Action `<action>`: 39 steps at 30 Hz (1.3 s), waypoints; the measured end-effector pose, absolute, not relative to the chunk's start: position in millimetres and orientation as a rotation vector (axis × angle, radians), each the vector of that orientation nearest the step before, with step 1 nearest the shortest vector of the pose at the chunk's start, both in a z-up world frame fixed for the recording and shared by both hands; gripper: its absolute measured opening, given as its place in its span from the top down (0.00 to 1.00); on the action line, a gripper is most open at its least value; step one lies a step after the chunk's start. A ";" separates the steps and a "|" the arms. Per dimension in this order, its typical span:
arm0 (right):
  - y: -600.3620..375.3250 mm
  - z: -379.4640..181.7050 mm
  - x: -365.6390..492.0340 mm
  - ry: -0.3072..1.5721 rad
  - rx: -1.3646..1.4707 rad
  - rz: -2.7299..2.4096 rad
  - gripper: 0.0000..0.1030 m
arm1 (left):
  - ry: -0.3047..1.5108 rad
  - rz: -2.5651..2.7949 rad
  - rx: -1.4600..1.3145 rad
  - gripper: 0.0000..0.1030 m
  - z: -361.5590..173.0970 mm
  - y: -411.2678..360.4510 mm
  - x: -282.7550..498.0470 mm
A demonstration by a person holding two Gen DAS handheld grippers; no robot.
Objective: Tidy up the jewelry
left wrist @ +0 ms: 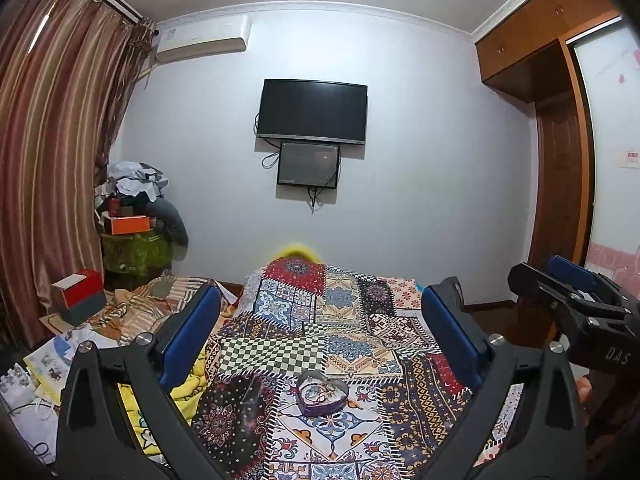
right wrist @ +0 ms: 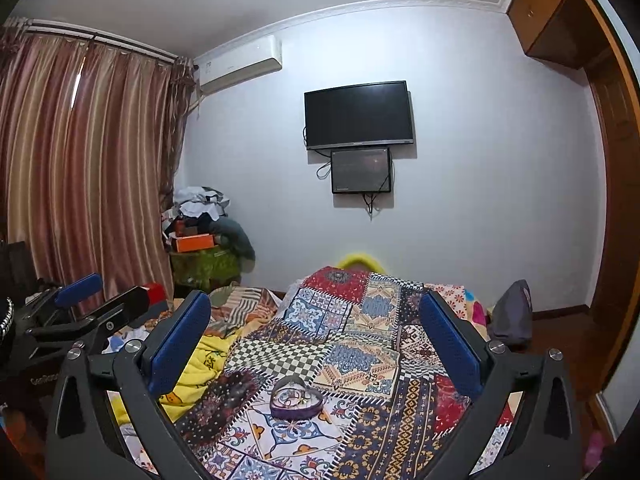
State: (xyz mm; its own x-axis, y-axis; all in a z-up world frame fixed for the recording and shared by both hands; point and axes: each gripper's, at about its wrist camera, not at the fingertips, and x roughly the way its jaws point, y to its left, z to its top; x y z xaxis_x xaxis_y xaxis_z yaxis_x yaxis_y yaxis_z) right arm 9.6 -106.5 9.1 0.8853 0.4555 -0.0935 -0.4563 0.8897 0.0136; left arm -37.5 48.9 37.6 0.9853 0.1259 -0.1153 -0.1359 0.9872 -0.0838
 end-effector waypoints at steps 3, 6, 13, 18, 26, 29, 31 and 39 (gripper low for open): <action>-109.5 7.0 5.4 0.094 -0.012 0.473 0.00 | 0.110 0.131 -0.091 0.02 36.4 47.6 -39.4; -108.6 7.9 5.4 0.097 -0.009 0.476 0.00 | 0.111 0.132 -0.090 0.02 36.6 46.5 -39.9; -108.8 5.7 6.4 0.109 -0.013 0.475 0.00 | 0.120 0.136 -0.082 0.01 35.6 44.0 -37.1; -111.4 5.5 7.0 0.119 -0.006 0.471 0.00 | 0.126 0.131 -0.076 0.01 34.8 41.7 -35.3; -114.3 7.3 9.1 0.138 0.003 0.473 0.00 | 0.139 0.141 -0.068 0.01 33.2 39.1 -32.0; -116.3 6.7 9.9 0.143 0.007 0.470 0.00 | 0.147 0.138 -0.068 0.01 32.4 38.3 -30.4; -116.4 6.6 11.1 0.146 0.009 0.470 0.00 | 0.148 0.139 -0.063 0.01 32.4 37.5 -29.8; -118.6 6.4 12.3 0.159 0.010 0.464 0.00 | 0.145 0.131 -0.067 0.01 33.6 39.2 -29.0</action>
